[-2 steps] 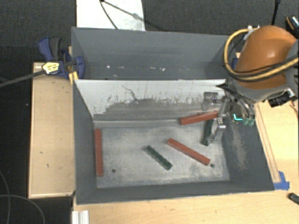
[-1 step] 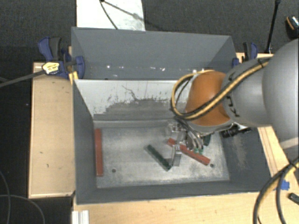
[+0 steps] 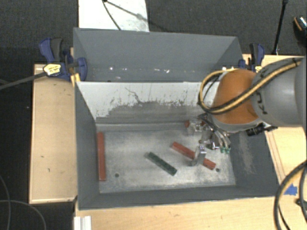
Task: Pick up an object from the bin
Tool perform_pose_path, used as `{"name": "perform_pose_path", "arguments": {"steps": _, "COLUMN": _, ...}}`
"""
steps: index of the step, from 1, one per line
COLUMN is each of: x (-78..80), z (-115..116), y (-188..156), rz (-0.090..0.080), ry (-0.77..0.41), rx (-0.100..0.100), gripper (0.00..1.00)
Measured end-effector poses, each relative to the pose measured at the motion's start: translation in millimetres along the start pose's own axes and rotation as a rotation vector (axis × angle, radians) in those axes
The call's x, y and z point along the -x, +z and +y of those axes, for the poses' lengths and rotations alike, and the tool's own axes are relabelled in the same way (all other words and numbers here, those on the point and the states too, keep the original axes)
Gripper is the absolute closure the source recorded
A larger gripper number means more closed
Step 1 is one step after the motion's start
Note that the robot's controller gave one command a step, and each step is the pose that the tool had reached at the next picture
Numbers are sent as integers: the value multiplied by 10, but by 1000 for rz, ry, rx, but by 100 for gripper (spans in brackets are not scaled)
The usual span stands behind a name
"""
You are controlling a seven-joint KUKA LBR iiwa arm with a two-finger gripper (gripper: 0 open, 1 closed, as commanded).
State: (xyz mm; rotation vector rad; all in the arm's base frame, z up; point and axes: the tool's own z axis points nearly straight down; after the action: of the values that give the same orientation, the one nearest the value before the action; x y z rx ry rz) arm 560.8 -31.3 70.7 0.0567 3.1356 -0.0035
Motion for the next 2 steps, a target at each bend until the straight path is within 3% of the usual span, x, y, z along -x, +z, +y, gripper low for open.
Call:
{"name": "perform_pose_path", "arguments": {"steps": 1, "x": -494, "z": 41, "y": -494, "rz": 3, "ry": -96, "rx": 2, "gripper": 0}}
{"name": "perform_pose_path", "arguments": {"steps": 2, "x": -236, "z": -194, "y": 28, "rz": 4, "ry": -102, "rx": 2, "gripper": 0}}
